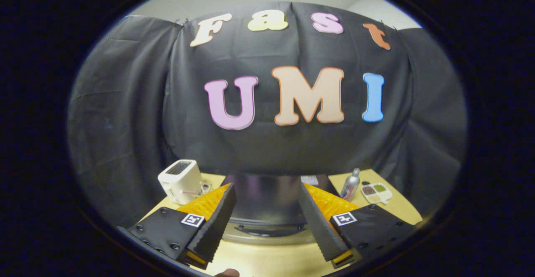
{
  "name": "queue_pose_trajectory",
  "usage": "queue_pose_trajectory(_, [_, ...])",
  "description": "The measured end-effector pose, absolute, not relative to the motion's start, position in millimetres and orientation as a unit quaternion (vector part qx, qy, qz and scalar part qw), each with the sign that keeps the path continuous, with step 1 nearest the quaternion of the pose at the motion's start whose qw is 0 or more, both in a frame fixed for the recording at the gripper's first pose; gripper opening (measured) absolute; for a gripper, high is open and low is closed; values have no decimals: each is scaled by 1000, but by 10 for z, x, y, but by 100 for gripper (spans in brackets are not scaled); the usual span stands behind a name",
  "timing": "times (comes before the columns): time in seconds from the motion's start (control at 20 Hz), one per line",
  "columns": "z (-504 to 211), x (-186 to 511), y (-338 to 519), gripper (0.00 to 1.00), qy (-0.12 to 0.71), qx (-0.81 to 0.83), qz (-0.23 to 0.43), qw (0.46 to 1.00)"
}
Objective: Open the toaster oven, put the food inside, and close the toaster oven door.
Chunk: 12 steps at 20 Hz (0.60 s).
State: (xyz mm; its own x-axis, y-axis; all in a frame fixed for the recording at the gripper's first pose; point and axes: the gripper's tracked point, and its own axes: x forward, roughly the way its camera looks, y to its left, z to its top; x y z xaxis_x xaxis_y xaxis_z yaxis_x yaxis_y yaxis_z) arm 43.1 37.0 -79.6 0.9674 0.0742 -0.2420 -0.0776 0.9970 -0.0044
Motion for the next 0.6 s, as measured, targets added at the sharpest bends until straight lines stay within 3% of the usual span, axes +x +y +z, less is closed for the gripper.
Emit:
queue_pose_trajectory(0.25, [4, 659, 581, 95, 71, -10, 57, 996])
queue_pose_trajectory(0.6, [382, 736, 660, 95, 44, -11, 66, 997])
